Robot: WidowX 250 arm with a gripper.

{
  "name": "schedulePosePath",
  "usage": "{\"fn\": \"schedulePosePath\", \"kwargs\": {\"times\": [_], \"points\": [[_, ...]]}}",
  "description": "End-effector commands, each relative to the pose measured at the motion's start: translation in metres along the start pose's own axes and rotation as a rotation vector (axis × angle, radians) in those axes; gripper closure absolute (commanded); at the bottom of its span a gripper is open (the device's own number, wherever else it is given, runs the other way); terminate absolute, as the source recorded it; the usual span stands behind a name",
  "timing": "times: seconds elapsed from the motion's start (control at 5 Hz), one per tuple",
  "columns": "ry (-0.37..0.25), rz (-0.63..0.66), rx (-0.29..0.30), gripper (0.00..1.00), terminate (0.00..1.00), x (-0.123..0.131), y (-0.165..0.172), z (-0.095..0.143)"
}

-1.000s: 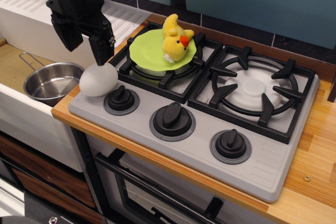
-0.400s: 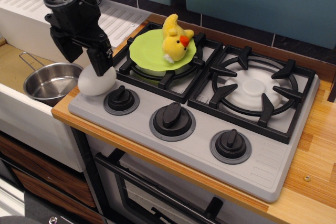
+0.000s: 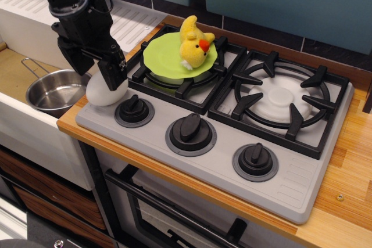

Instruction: Put stuffedduck on plate and egg in pot or pan in sink

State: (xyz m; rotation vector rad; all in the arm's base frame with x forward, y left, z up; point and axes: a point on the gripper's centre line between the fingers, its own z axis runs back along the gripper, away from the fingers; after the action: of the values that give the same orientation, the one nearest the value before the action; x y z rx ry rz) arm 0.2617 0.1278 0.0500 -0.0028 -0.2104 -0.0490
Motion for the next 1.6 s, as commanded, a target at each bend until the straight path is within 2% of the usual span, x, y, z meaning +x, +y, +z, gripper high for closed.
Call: {"fn": "schedulePosePath", "kwargs": {"times": [0.0, 0.6, 0.8, 1.0, 1.4], "points": [[-0.035, -0.012, -0.002, 0.00, 0.00, 0.005, 0.001, -0.001], [-0.043, -0.005, -0.039, 0.00, 0.00, 0.004, -0.002, -0.013], [-0.021, 0.001, -0.028, 1.00, 0.00, 0.005, -0.004, -0.011], [0.005, -0.004, -0.034, 1.00, 0.00, 0.004, -0.004, 0.001], [0.005, -0.058, -0.038, 1.00, 0.00, 0.004, 0.004, 0.020]]}}
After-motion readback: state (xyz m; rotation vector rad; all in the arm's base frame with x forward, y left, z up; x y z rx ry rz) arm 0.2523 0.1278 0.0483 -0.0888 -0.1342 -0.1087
